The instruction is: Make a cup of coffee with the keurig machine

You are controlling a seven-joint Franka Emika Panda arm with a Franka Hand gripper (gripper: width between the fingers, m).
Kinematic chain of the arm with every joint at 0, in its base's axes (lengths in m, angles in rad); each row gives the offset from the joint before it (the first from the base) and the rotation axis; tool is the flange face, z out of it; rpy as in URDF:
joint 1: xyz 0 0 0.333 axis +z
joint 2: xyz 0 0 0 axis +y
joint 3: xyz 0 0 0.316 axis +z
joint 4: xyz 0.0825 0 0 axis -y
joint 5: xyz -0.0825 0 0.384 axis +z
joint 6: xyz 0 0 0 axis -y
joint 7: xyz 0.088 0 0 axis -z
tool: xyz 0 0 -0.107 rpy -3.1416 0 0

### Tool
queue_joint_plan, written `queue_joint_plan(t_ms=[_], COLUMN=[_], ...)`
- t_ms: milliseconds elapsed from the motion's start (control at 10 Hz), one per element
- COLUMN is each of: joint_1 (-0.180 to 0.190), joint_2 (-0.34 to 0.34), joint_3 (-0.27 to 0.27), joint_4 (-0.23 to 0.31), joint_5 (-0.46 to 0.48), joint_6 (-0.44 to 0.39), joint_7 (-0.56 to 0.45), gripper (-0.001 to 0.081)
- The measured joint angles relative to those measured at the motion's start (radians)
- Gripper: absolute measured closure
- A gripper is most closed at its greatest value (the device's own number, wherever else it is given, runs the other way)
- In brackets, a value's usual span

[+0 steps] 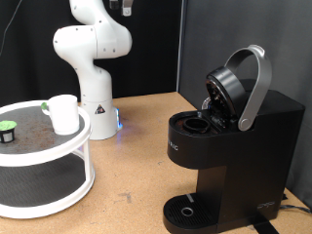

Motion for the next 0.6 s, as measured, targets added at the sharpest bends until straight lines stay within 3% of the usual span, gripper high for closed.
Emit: queue_joint_plan(t_ms=[200,600], joint_1=[-0.005,-0.04], joint_2=[-0.009,-0.057], joint_3=[-0.027,-0.136], joint_4=[-0.005,-0.018], joint_5=[-0.008,-0.104], joint_6=[0.006,-0.007], joint_7=[-0.018,-0.144], gripper=[-0.0001,-0.0001])
